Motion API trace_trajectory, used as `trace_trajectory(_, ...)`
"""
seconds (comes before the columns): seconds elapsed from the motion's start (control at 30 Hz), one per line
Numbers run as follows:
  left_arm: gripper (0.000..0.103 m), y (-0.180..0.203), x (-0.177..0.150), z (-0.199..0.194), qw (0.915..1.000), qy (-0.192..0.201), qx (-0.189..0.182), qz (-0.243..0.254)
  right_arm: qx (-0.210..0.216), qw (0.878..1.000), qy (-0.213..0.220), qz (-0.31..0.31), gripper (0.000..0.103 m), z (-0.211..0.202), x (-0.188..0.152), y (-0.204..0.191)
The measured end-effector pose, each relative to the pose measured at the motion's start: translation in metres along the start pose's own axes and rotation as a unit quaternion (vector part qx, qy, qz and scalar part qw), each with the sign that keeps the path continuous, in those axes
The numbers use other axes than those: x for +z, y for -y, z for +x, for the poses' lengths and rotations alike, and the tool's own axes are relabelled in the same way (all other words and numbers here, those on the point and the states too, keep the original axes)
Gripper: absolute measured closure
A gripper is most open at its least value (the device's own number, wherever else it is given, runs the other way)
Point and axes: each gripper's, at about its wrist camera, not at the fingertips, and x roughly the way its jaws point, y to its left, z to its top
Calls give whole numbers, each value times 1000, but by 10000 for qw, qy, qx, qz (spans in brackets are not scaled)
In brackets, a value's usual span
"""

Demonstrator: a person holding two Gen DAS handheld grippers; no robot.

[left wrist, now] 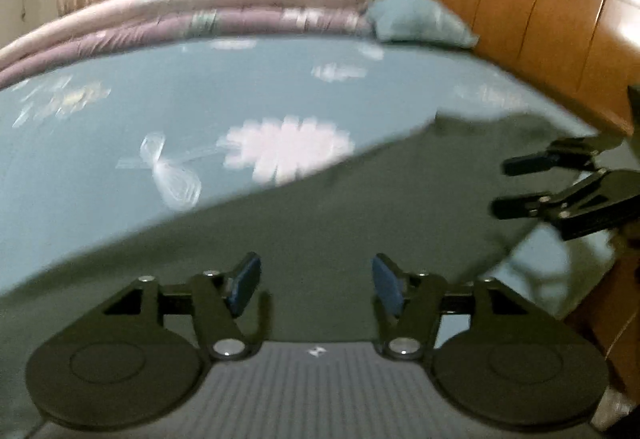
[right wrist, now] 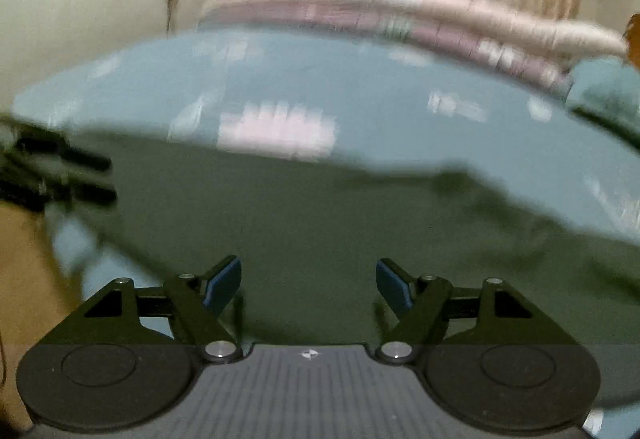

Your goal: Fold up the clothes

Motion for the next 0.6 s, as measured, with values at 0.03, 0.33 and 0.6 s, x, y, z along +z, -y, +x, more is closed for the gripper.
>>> trace_trajectory(0.03, 36, 1, 3, 7, 10000, 65, 16, -63, -83, 9999, 128, 49, 21, 4, 5, 2)
trace_trajectory(0.33, 36, -1, -2, 25, 9987, -183, 229, -426, -169, 9977, -262, 607, 19, 3, -29, 27)
trace_trajectory(0.6, 35, 15, 71, 75, 9752, 13, -1537, -1593, -226, 9997, -49, 26, 18, 42, 36, 59)
